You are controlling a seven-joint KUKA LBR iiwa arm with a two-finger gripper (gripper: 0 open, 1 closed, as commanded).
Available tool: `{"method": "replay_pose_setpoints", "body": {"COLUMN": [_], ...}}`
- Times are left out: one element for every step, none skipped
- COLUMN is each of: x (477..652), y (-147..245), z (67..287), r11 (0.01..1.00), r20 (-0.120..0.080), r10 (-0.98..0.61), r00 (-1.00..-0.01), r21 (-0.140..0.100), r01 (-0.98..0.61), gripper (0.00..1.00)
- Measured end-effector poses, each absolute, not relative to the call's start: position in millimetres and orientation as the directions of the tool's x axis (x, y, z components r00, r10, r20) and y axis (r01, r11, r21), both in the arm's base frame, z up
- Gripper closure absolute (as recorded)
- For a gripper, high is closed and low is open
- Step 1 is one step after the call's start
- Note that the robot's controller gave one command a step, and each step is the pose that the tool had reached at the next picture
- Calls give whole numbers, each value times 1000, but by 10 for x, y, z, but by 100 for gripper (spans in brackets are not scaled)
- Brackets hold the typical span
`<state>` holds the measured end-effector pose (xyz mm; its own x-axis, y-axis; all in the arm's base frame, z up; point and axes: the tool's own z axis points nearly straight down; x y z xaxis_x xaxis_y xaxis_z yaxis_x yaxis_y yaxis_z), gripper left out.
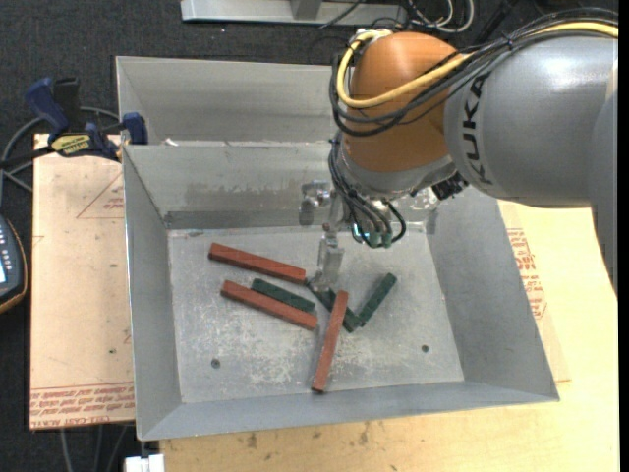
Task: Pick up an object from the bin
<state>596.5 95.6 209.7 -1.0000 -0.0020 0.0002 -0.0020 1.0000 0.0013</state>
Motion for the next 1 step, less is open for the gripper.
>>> {"method": "replay_pose_setpoints", "body": {"x": [5858], "y": [1197], "z": [680], "r11": [991], "r20": [-5], "r10": [-137], "r00": [-991], "r21": [2], "r01": [-137], "gripper": [0]}}
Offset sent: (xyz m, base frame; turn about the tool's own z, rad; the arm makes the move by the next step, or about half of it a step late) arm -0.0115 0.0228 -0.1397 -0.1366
